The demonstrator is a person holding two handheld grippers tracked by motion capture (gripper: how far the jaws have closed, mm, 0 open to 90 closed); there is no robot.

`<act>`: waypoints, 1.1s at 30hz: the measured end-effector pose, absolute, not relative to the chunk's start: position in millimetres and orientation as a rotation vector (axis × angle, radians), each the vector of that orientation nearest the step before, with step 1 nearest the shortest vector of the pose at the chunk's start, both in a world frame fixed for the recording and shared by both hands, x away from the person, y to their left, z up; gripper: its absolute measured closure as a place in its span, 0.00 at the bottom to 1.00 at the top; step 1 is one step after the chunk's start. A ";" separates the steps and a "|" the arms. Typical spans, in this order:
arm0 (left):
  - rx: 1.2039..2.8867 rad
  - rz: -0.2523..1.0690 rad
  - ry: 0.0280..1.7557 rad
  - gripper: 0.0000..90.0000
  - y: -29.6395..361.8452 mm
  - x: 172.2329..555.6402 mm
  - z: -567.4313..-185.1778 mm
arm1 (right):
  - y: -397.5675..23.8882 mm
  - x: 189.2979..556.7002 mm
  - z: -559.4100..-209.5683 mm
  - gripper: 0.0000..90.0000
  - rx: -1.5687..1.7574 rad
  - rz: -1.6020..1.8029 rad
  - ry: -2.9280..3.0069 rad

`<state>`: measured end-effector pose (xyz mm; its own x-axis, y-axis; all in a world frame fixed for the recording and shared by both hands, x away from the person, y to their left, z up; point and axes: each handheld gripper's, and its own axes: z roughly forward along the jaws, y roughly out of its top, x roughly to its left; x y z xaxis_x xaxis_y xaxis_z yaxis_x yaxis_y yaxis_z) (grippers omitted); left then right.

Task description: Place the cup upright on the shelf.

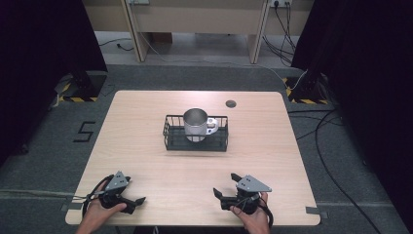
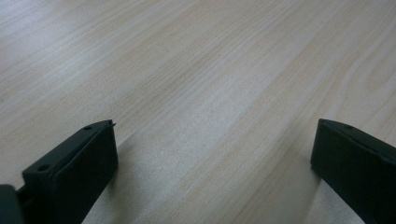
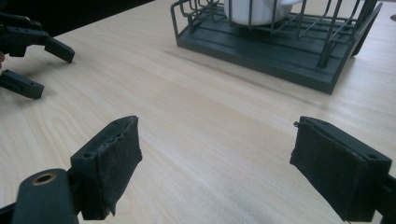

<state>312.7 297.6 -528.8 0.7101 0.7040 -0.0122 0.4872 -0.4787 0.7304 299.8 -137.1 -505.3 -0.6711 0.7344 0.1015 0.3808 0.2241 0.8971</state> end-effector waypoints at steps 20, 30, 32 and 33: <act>2.174 0.375 0.902 0.00 297.6 312.7 -528.8 | -140.1 287.9 -522.2 0.17 1.112 1.319 2.227; 2.174 0.375 0.902 0.00 297.6 312.7 -528.8 | -138.3 282.7 -534.4 0.17 1.127 1.231 2.257; 2.174 0.376 0.901 0.00 297.6 312.7 -528.8 | -137.4 280.7 -536.7 0.17 1.102 1.221 2.241; 2.173 0.375 0.902 0.00 297.6 312.7 -528.8 | -136.5 279.5 -537.6 0.17 1.084 1.207 2.236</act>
<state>312.7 297.6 -528.8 0.7100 0.7041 -0.0124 0.4873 -0.4785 0.7305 279.5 -136.5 -537.6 -0.6320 0.7743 0.0307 0.4507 0.3351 0.8274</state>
